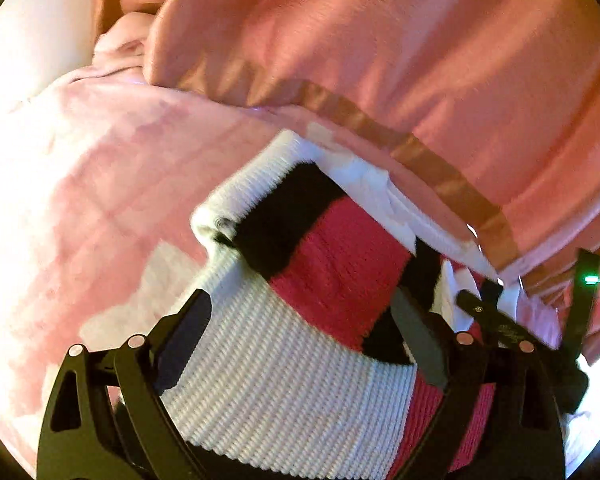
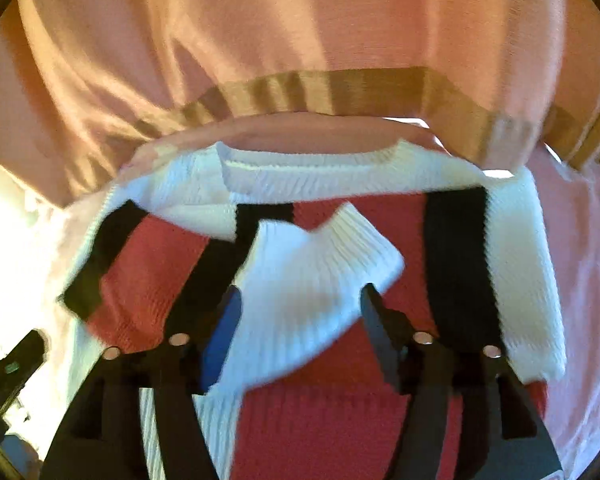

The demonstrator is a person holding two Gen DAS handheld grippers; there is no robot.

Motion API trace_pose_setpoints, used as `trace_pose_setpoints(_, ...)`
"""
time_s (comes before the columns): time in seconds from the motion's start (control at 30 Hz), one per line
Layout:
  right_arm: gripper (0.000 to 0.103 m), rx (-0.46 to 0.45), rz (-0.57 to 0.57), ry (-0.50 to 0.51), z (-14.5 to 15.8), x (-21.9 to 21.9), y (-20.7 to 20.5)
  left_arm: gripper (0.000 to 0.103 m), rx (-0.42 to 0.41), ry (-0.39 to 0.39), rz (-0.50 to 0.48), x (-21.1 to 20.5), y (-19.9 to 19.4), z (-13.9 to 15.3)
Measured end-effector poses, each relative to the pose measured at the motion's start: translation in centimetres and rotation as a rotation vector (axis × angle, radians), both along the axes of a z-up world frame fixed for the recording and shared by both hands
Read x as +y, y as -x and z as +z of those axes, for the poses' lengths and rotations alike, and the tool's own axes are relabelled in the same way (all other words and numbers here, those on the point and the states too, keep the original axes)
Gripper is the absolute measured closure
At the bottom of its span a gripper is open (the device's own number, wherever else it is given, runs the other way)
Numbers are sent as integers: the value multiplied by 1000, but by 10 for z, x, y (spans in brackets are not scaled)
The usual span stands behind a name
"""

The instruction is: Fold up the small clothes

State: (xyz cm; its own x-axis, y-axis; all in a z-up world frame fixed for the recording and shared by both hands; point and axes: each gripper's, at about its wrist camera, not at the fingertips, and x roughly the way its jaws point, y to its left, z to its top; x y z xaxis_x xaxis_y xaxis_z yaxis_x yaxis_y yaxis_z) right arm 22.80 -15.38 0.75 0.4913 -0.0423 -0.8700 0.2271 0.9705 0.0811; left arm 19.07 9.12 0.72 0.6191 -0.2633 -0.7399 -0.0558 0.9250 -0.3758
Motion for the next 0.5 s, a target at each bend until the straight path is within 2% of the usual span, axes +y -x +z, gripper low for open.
trace_pose_setpoints(0.03,39,23,-10,44,-9,4,-6,14,0,11,4,4,-2,0)
trace_pose_setpoints(0.1,52,9,-16,50,-17,4,-5,14,13,29,15,11,-6,0)
trace_pose_setpoints(0.17,94,-15,-17,44,-12,-1,0,14,27,51,20,15,-10,-1)
trace_pose_setpoints(0.2,94,-33,-17,-4,-4,-9,4,14,35,68,27,18,-12,-2)
trace_pose_setpoints(0.27,94,-138,-25,-149,25,-31,19,14,57,123,33,23,-17,-5)
trace_pose_setpoints(0.33,94,-245,-10,-223,53,-51,38,14,81,178,43,26,-20,-10)
trace_pose_setpoints(0.37,94,-282,-11,-230,61,-63,49,14,99,209,54,28,-21,-14)
trace_pose_setpoints(0.43,92,-253,-13,-189,54,-82,63,14,126,249,71,29,-23,-21)
trace_pose_setpoints(0.5,89,-98,-24,-154,12,-105,70,14,140,251,79,24,-25,-27)
